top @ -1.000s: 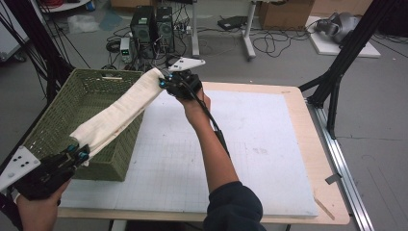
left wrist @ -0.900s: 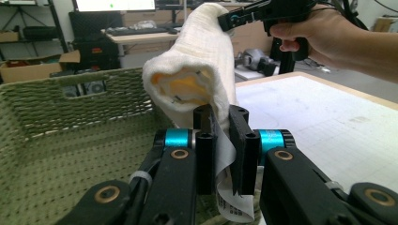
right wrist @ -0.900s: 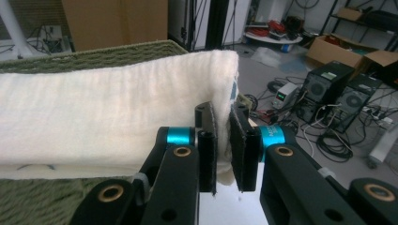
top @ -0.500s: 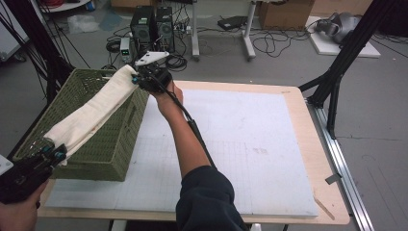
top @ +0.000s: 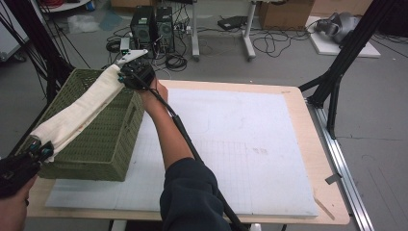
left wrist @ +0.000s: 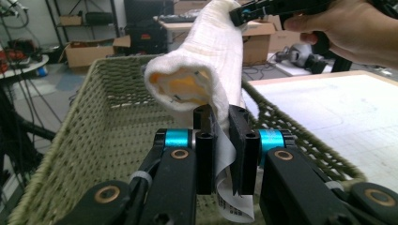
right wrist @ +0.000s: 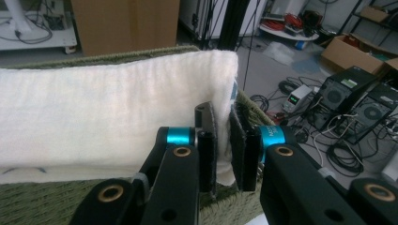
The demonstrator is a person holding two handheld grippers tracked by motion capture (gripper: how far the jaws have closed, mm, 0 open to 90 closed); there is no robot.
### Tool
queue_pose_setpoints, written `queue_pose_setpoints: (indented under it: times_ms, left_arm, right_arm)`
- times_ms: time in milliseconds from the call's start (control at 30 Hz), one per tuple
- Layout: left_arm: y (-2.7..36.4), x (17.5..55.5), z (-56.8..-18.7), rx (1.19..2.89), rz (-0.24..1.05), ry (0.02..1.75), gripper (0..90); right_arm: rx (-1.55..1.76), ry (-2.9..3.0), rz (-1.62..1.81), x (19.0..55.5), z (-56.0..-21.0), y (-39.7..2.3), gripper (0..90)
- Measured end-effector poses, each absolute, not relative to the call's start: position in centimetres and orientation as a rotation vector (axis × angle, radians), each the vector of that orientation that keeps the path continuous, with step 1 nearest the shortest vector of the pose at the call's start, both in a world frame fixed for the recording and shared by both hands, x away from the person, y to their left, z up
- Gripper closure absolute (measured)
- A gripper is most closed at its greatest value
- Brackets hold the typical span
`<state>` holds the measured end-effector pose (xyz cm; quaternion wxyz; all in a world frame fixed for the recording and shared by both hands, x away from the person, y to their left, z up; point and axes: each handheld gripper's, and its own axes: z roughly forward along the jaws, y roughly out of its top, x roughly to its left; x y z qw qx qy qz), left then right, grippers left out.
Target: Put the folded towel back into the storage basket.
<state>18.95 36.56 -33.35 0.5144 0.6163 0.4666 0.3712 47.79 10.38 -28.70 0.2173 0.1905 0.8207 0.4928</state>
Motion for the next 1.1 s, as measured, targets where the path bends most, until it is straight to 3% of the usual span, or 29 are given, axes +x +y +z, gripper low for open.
queue_pose_setpoints:
  times_ms: [100,167,233,267,467,767,933,1100]
  left_arm:
    - [36.8,19.3,-33.5,1.48,0.903,1.153,81.3]
    - [37.0,19.6,-33.6,1.476,0.904,1.19,75.5]
    - [37.3,19.9,-33.7,1.458,0.916,1.251,49.6]
    - [37.5,19.8,-33.6,1.439,0.92,1.25,42.7]
    - [37.8,18.6,-32.4,1.401,0.98,1.19,45.8]
    - [35.7,19.4,-33.0,1.412,0.794,1.065,49.0]
    - [34.7,20.1,-33.1,1.369,0.668,0.978,33.5]
    - [32.5,21.0,-32.9,1.417,0.639,0.937,20.8]
  right_arm:
    - [0.537,2.277,1.343,47.9,-28.9,11.0,82.3]
    - [0.545,2.278,1.333,48.1,-28.9,11.4,81.5]
    - [0.588,2.255,1.312,48.2,-28.9,11.7,68.7]
    - [0.609,2.227,1.314,48.2,-28.8,11.7,63.3]
    - [0.615,2.208,1.304,48.0,-28.4,10.5,57.9]
    - [0.589,2.243,1.351,46.0,-27.8,5.3,51.8]
    - [0.659,2.264,1.4,44.8,-28.4,1.1,42.0]
    - [0.726,2.259,1.395,43.3,-28.9,-2.8,28.3]
